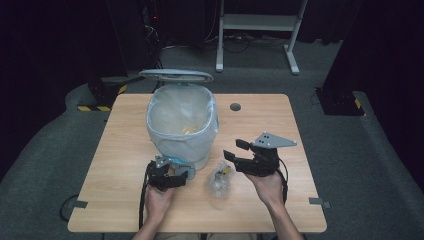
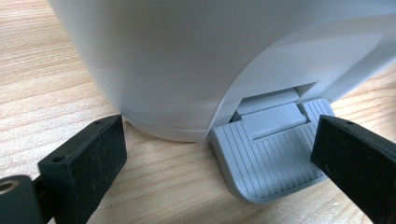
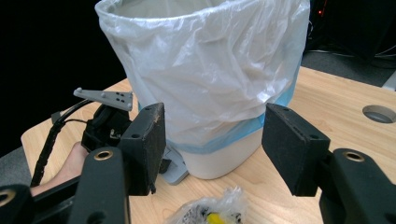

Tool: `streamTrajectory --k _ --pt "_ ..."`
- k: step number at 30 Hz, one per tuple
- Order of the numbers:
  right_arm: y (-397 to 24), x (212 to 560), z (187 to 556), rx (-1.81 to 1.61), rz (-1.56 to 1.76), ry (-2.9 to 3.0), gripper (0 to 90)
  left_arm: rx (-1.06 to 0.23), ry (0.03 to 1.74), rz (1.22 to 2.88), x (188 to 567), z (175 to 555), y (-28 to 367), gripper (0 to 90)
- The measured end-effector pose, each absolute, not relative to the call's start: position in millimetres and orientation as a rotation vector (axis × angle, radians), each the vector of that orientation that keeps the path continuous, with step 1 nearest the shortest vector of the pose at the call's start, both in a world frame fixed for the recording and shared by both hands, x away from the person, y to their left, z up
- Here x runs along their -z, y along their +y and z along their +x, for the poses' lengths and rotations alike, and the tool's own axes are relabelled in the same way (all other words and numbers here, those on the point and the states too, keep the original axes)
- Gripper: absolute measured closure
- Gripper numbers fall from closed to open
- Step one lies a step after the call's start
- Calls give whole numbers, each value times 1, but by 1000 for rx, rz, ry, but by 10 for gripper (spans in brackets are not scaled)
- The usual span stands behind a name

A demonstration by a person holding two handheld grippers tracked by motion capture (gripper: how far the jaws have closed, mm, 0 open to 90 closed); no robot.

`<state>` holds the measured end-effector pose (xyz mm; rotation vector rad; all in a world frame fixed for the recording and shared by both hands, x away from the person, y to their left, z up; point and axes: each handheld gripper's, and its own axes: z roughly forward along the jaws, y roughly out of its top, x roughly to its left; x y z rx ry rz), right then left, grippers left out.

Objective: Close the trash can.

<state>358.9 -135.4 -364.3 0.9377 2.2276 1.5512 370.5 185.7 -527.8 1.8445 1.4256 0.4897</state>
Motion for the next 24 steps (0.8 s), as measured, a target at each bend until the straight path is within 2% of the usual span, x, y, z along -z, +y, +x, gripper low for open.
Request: streamTrajectory --k 24 --pt "-132 418 350 -1466 1037 2269 356 -487 1424 1842 528 370 186 35"
